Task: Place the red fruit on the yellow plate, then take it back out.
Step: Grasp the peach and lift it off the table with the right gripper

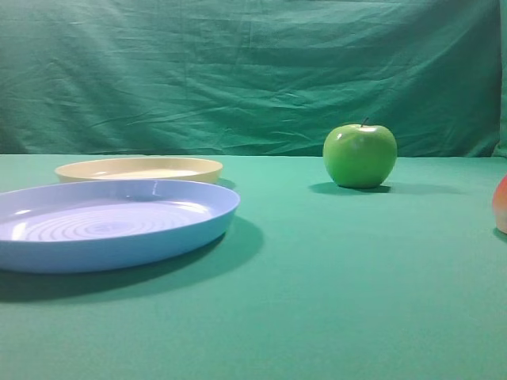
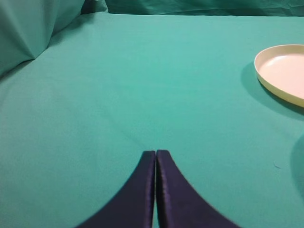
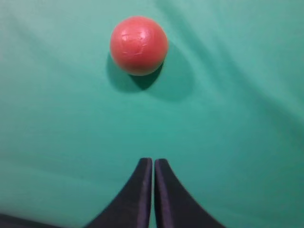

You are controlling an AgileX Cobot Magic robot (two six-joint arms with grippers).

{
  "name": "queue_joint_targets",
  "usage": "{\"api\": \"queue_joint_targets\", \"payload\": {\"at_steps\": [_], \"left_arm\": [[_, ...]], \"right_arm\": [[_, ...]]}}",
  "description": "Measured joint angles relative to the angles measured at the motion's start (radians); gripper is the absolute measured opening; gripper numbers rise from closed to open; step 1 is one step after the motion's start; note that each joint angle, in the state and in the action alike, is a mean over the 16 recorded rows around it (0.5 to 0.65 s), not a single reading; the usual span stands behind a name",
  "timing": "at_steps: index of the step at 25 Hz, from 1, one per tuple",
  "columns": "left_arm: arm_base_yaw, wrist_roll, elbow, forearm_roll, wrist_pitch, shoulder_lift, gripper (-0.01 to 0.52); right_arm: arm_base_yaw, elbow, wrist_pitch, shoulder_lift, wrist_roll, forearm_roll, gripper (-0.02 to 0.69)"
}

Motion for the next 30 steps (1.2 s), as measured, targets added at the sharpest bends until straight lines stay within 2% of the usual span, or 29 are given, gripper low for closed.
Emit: {"api": "queue_joint_targets", "payload": {"at_steps": [3,5,15,19,23,30], "left_arm": [[0.000,0.000,0.000,0.000,0.000,0.000,0.000],[0.000,0.000,0.000,0.000,0.000,0.000,0.000],[0.000,0.000,0.000,0.000,0.000,0.000,0.000],[0.000,0.000,0.000,0.000,0.000,0.000,0.000],[0.000,0.000,0.000,0.000,0.000,0.000,0.000],[0.000,0.000,0.000,0.000,0.000,0.000,0.000]], "right_arm": [[0.031,0.000,-0.029,0.064,-0.009,-0.011,0.051],[0.053,-0.001,-0.055,0.109,-0.014,-0.016,0.106],[0.103,-0.001,-0.246,0.340,-0.024,0.010,0.499],[0.104,-0.001,-0.327,0.433,-0.035,0.029,0.611],[0.104,-0.002,-0.402,0.521,-0.047,0.035,0.638],[0.104,-0.004,-0.500,0.639,-0.065,0.021,0.576]]}}
